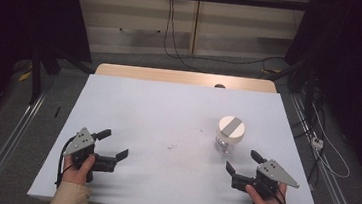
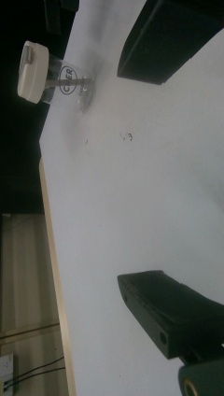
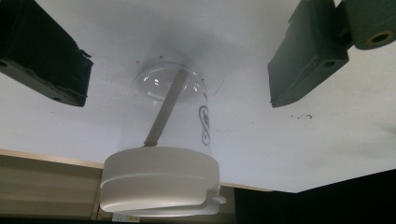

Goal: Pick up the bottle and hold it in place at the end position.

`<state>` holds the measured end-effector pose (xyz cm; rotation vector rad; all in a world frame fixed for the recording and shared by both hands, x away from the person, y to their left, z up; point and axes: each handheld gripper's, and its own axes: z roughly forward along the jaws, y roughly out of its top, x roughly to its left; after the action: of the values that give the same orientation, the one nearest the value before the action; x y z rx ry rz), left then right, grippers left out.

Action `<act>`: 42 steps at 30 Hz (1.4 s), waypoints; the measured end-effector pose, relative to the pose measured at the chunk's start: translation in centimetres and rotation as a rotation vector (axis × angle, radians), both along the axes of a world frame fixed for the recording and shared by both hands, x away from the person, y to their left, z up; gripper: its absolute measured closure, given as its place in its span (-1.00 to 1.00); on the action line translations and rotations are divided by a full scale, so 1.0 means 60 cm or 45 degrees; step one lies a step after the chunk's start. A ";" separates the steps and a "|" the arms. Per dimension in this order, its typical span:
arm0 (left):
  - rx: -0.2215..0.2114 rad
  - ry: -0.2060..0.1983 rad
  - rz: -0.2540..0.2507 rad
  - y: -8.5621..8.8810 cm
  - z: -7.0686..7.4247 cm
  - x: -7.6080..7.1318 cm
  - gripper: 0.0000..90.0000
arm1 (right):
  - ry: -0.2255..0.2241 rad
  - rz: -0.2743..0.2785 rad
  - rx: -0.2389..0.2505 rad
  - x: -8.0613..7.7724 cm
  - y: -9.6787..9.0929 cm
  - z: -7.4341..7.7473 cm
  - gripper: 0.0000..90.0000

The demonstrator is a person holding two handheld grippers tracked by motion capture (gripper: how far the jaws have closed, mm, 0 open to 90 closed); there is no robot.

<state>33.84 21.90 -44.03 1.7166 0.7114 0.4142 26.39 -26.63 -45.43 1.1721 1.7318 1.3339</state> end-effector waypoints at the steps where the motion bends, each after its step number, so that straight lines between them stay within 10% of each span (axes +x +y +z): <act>1: 0.002 -0.001 -0.001 -0.001 0.000 0.000 -0.94 | 0.000 -0.003 0.002 0.005 -0.002 0.001 -0.88; 42: 0.008 0.014 -0.030 -0.008 -0.004 0.004 -0.94 | 0.117 0.027 -0.023 0.132 0.025 -0.001 -0.79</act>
<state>34.09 21.40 -44.28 1.7324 0.6974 0.3912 34.32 -25.11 -45.51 1.2250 1.8220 1.2920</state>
